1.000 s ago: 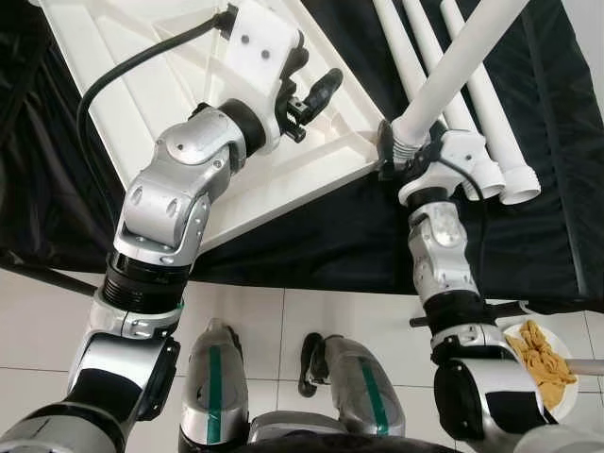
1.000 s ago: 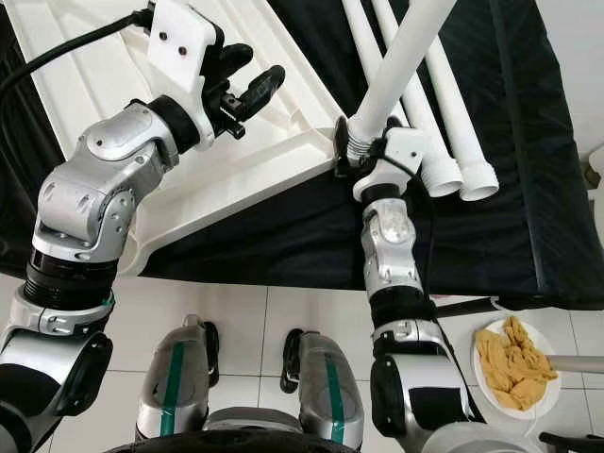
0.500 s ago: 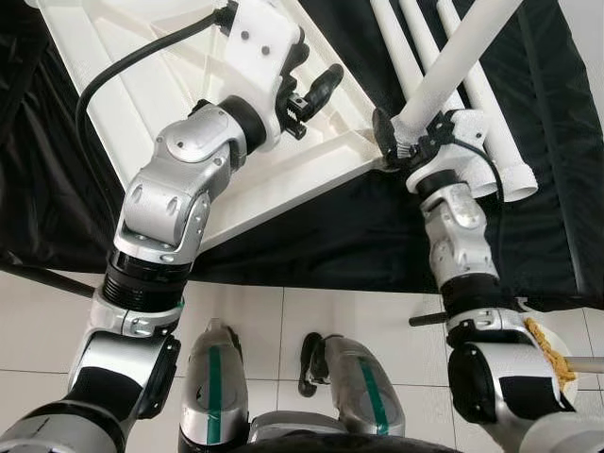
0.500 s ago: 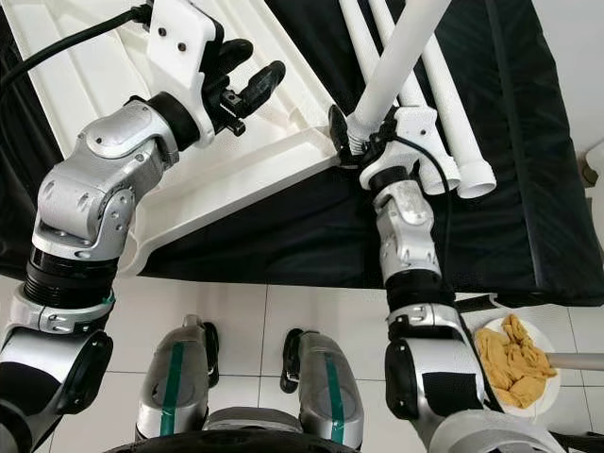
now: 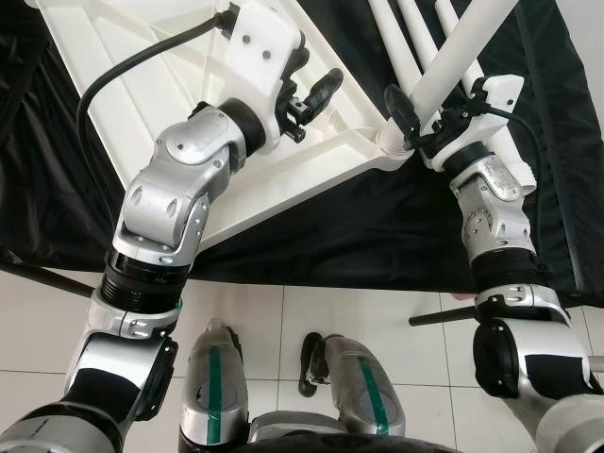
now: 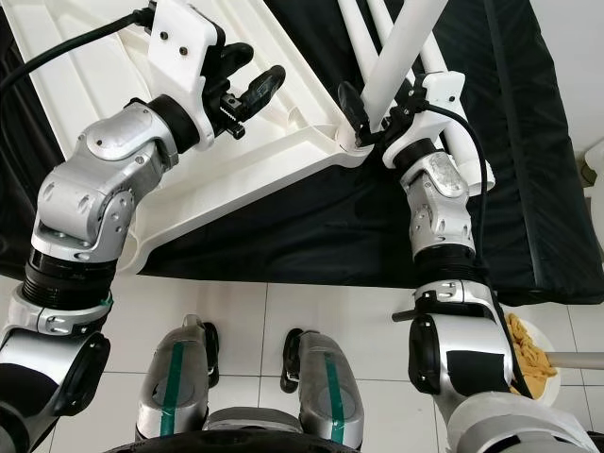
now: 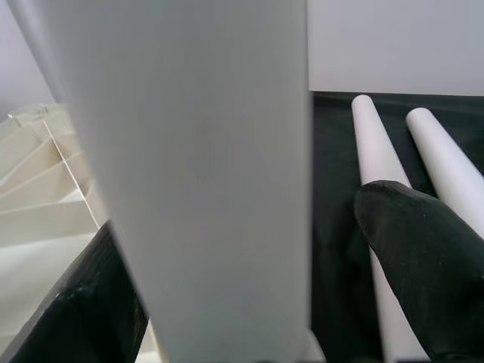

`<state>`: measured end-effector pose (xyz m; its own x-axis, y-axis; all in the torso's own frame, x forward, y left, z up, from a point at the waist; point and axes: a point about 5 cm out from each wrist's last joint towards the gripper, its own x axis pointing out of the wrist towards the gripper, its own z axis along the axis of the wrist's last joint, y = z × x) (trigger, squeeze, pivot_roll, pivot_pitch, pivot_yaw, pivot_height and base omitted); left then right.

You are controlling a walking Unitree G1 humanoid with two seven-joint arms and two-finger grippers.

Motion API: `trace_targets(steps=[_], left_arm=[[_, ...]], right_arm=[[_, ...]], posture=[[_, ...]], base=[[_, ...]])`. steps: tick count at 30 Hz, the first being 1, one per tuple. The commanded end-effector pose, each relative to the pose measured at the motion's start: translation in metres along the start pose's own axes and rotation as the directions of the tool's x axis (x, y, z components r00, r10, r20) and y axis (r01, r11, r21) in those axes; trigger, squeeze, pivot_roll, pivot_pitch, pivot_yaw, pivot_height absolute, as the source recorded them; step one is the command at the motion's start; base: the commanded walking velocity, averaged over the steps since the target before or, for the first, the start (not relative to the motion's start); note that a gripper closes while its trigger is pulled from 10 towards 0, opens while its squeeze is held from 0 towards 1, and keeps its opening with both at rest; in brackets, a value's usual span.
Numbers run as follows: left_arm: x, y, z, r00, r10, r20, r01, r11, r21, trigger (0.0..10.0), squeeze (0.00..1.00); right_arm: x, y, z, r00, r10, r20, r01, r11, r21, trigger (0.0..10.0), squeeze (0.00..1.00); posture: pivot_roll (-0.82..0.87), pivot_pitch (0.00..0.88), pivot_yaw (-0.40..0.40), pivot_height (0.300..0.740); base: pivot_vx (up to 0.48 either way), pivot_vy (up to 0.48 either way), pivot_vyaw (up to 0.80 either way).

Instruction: Building children table

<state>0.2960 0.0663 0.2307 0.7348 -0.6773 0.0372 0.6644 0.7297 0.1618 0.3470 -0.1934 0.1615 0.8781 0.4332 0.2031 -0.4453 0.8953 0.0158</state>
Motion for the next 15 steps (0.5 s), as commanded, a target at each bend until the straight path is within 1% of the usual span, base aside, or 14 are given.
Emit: trace_targets(steps=[1,4,6,9,11,14,15], left_arm=[[-0.0007,-0.0074,0.0036,0.998,-0.064,0.016,0.064,0.998,0.021,10.0,0.0],[-0.0023,-0.0118,0.0026,0.996,-0.092,0.013,0.091,0.995,0.03,10.0,0.0],[-0.0023,-0.0118,0.0026,0.996,-0.092,0.013,0.091,0.995,0.03,10.0,0.0],[-0.0038,-0.0157,0.002,0.993,-0.116,0.008,0.116,0.993,0.037,10.0,0.0],[-0.0043,-0.0167,0.0015,0.992,-0.123,0.005,0.122,0.992,0.04,10.0,0.0],[-0.0046,-0.017,0.0011,0.992,-0.125,0.002,0.125,0.991,0.043,10.0,0.0],[-0.005,-0.0171,0.0009,0.992,-0.126,0.0,0.126,0.991,0.045,10.0,0.0]], right_arm=[[-0.0003,-0.0023,-0.0006,1.0,0.004,-0.01,-0.004,1.0,0.014,10.0,0.0],[-0.0012,-0.0024,-0.0013,0.999,0.044,-0.031,-0.044,0.999,0.011,10.0,0.0],[-0.0012,-0.0024,-0.0013,0.999,0.044,-0.031,-0.044,0.999,0.011,10.0,0.0],[-0.0034,-0.0029,-0.0042,0.99,0.119,-0.075,-0.118,0.993,0.022,10.0,0.0],[-0.0043,-0.0049,-0.0047,0.985,0.145,-0.092,-0.143,0.989,0.026,10.0,0.0],[-0.0046,-0.0069,-0.0044,0.983,0.154,-0.1,-0.152,0.988,0.026,10.0,0.0],[-0.0039,-0.0089,-0.0026,0.982,0.159,-0.102,-0.158,0.987,0.011,10.0,0.0]], posture=[[0.1,0.087,-0.073,0.74],[0.1,0.09,-0.071,0.74],[0.1,0.09,-0.071,0.74],[0.1,0.092,-0.068,0.74],[0.1,0.091,-0.067,0.74],[0.1,0.091,-0.067,0.74],[0.11,0.089,-0.065,0.74]], base=[[0.0,0.0,0.0],[0.0,0.0,0.0],[0.0,0.0,0.0],[0.0,0.0,0.0],[0.0,0.0,0.0],[0.0,0.0,0.0],[0.0,0.0,0.0]])
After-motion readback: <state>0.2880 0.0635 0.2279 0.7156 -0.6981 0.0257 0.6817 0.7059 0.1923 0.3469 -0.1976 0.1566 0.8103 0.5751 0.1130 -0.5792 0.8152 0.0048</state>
